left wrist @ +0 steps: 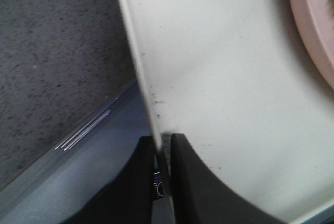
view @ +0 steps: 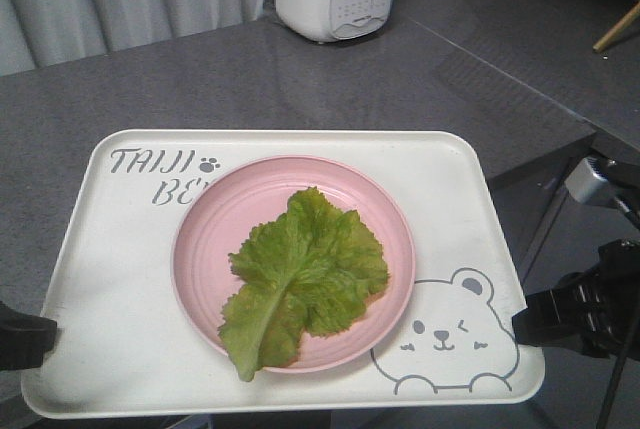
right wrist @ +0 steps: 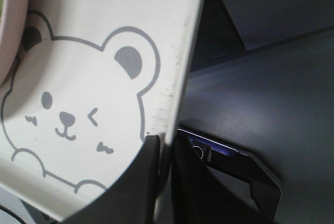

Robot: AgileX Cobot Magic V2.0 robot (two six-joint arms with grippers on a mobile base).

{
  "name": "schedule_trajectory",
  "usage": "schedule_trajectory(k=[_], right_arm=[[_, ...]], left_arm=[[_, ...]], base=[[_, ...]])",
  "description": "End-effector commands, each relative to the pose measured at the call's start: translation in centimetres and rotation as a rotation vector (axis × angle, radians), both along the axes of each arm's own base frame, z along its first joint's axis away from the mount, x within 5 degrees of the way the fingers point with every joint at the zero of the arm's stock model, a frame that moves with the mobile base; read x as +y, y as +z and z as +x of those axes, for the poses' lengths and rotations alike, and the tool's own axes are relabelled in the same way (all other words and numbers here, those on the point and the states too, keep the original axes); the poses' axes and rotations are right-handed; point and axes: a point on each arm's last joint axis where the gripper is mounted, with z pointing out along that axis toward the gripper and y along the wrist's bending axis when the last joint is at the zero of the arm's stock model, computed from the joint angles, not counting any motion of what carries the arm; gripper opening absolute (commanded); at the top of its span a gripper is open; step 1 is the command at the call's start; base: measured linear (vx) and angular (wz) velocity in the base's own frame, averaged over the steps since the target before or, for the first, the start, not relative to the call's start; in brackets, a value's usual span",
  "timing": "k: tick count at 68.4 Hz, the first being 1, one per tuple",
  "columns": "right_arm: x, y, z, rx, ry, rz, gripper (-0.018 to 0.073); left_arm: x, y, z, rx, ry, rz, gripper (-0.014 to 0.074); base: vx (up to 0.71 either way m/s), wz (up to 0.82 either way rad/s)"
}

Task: Transfer vegetables to tray and serve
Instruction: 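Hold the tray with both grippers and turn the base away from the counter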

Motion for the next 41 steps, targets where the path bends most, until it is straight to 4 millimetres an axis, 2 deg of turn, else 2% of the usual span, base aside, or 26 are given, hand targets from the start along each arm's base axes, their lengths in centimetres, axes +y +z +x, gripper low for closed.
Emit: schedule_trajectory(k=[1, 41], right_arm=[[0.48, 1.43, -0.22, -0.073, 0.036, 0.045, -0.0003], [0.48, 1.43, -0.22, -0.073, 0.036, 0.045, -0.0003]], left_arm=[[-0.36, 1.43, 0.17, -0.1, -0.014, -0.043, -0.0006], [-0.36, 1.43, 0.17, -0.1, -0.014, -0.043, -0.0006]], base=[[-0.03, -0.42], [-0.02, -0.34]])
